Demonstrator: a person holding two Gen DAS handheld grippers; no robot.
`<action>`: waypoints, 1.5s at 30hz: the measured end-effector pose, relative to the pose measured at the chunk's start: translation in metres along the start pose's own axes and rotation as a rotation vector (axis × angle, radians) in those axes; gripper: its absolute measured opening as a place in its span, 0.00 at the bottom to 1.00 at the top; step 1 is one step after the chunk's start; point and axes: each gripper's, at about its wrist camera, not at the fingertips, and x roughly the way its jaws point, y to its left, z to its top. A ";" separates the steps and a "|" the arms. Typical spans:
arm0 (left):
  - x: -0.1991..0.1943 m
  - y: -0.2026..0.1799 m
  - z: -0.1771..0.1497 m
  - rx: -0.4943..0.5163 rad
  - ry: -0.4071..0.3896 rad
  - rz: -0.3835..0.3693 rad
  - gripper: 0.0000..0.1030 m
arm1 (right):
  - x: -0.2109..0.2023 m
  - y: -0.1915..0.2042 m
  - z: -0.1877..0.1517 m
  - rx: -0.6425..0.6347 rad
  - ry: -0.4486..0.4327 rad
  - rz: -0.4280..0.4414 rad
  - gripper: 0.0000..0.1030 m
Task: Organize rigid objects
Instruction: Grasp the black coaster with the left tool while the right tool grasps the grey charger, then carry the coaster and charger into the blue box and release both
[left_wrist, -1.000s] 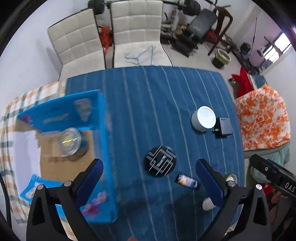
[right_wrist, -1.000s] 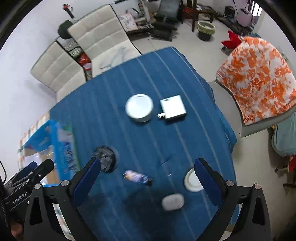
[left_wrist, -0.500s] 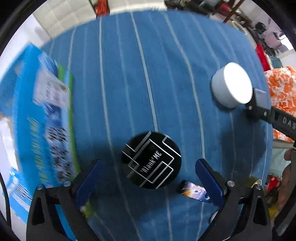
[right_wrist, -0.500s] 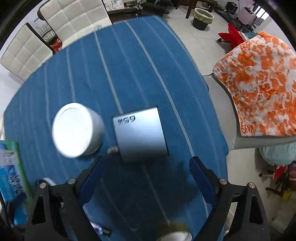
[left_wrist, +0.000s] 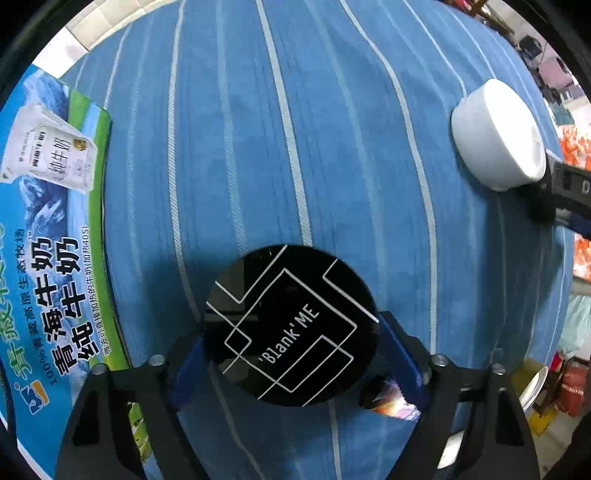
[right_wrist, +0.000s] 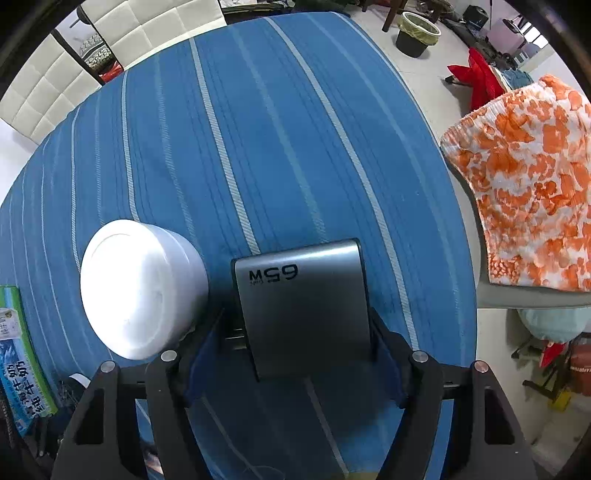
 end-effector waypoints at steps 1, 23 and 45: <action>-0.003 0.001 -0.002 -0.004 -0.009 -0.002 0.71 | -0.001 0.001 0.000 -0.002 0.002 -0.001 0.72; -0.074 -0.024 -0.055 0.125 -0.142 -0.013 0.71 | -0.047 -0.007 -0.096 -0.014 -0.060 0.025 0.71; -0.212 0.147 -0.130 0.078 -0.369 -0.084 0.71 | -0.197 0.108 -0.186 -0.120 -0.257 0.163 0.71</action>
